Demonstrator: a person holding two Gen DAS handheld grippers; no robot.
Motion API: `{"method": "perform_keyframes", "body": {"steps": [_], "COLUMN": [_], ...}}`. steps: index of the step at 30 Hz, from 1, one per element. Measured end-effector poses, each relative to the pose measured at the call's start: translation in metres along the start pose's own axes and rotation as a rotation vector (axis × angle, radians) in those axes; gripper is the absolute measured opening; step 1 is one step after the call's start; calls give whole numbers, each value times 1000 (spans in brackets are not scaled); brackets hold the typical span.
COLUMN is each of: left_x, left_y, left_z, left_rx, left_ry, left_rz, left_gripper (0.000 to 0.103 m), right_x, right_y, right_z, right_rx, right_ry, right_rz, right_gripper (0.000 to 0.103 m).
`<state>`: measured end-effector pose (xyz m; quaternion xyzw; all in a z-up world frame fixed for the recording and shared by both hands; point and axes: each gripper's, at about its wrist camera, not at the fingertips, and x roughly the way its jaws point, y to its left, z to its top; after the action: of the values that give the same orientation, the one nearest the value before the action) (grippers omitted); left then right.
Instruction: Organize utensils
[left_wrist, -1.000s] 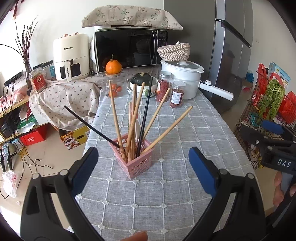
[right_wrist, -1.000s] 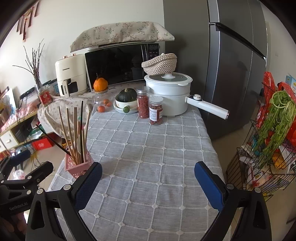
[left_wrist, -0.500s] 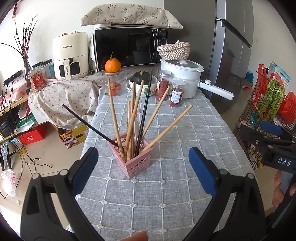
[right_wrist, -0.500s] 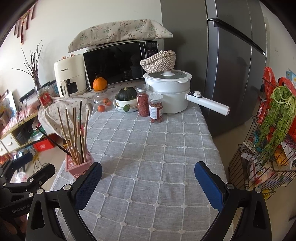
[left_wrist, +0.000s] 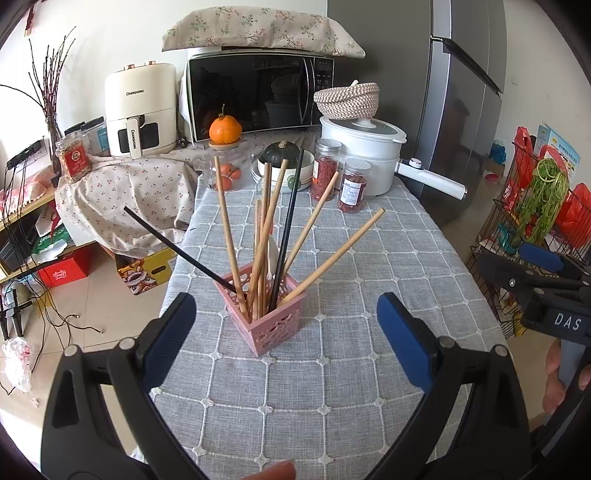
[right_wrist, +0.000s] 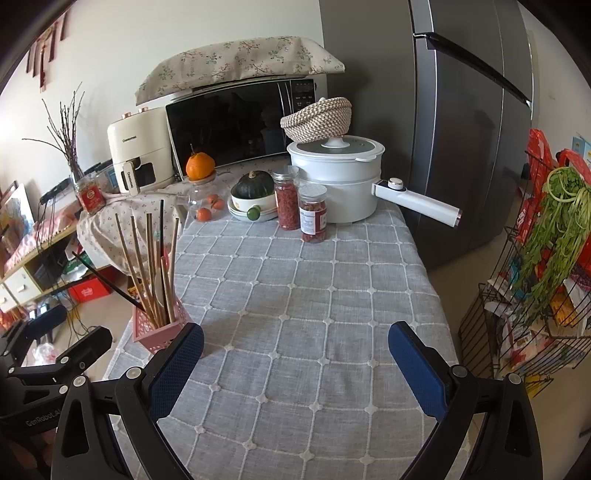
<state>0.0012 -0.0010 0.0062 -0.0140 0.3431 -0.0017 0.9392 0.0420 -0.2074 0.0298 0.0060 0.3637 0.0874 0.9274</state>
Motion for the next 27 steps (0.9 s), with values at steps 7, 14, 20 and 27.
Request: {"method": "perform_keyframes", "body": {"steps": [7, 14, 20, 27], "left_x": [0, 0, 0, 0], "left_y": [0, 1, 0, 0], "left_z": [0, 0, -1, -1], "left_rx": [0, -2, -3, -5], "left_ry": [-2, -1, -1, 0], "left_rz": [0, -1, 0, -1], "left_gripper": [98, 98, 99, 99], "right_x": [0, 0, 0, 0], "right_y": [1, 0, 3, 3], "right_z": [-1, -1, -4, -4], "right_rx": [1, 3, 8, 11], "right_ry": [1, 1, 4, 4], "right_rz": [2, 0, 3, 4], "right_gripper": [101, 101, 101, 101]}}
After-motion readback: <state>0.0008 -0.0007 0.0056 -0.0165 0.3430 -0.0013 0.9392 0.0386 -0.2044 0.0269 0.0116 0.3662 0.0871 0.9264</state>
